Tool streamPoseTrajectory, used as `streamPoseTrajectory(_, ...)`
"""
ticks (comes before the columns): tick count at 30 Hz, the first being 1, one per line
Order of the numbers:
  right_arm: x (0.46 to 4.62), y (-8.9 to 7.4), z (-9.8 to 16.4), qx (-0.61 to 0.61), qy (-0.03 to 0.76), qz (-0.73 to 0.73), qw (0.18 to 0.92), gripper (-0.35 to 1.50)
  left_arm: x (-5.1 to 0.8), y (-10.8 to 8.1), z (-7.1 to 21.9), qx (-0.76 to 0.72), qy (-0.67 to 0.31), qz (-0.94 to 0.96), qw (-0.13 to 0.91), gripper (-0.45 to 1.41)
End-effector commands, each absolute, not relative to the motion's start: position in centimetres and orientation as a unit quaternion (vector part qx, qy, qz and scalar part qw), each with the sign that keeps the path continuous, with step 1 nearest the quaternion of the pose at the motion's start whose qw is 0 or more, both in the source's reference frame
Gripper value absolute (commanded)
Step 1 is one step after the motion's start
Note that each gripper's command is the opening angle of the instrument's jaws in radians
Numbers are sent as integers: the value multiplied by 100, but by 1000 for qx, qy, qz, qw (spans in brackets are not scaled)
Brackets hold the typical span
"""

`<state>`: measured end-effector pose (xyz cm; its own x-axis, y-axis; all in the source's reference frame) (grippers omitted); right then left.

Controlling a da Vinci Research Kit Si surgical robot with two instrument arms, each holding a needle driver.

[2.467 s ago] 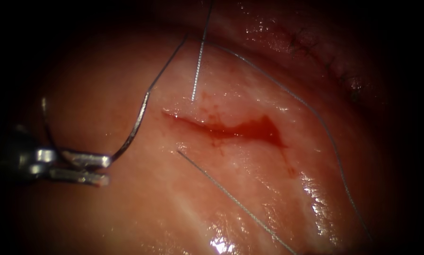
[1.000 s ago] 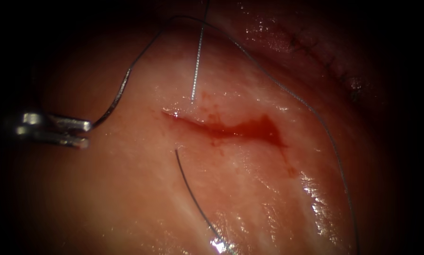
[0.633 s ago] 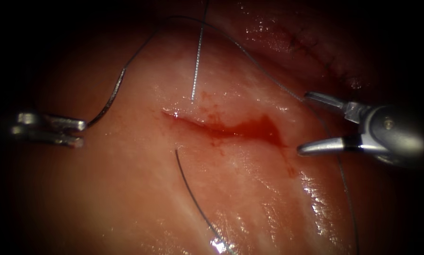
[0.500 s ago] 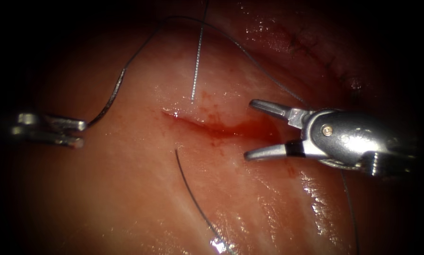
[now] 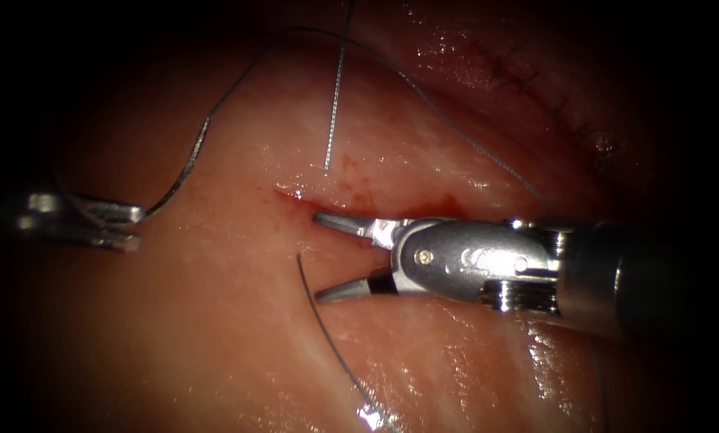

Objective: Wound Closure

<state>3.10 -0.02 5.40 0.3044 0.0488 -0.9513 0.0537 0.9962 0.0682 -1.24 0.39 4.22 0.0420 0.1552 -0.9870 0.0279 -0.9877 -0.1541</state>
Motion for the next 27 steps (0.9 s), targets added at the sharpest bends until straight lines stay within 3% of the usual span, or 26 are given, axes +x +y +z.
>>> streamPoseTrajectory(1, 323, -6, 547, 44, 590, -2, 806, 108, -128, 33, 429, -720, -65, 689, 47, -45)
streamPoseTrajectory(8, 342, -8, 552, 44, 595, -7, 803, 98, -128, 32, 429, -720, -65, 689, 47, -45)
streamPoseTrajectory(10, 342, -10, 554, 58, 601, -5, 797, 4, -128, 32, 429, -720, -65, 689, 47, -45)
streamPoseTrajectory(11, 341, -11, 554, 60, 603, -9, 795, -35, -128, 32, 429, -720, -65, 689, 47, -45)
streamPoseTrajectory(27, 323, -81, 479, 83, 631, -34, 770, -35, -129, 32, 429, -720, -64, 689, 47, -45)
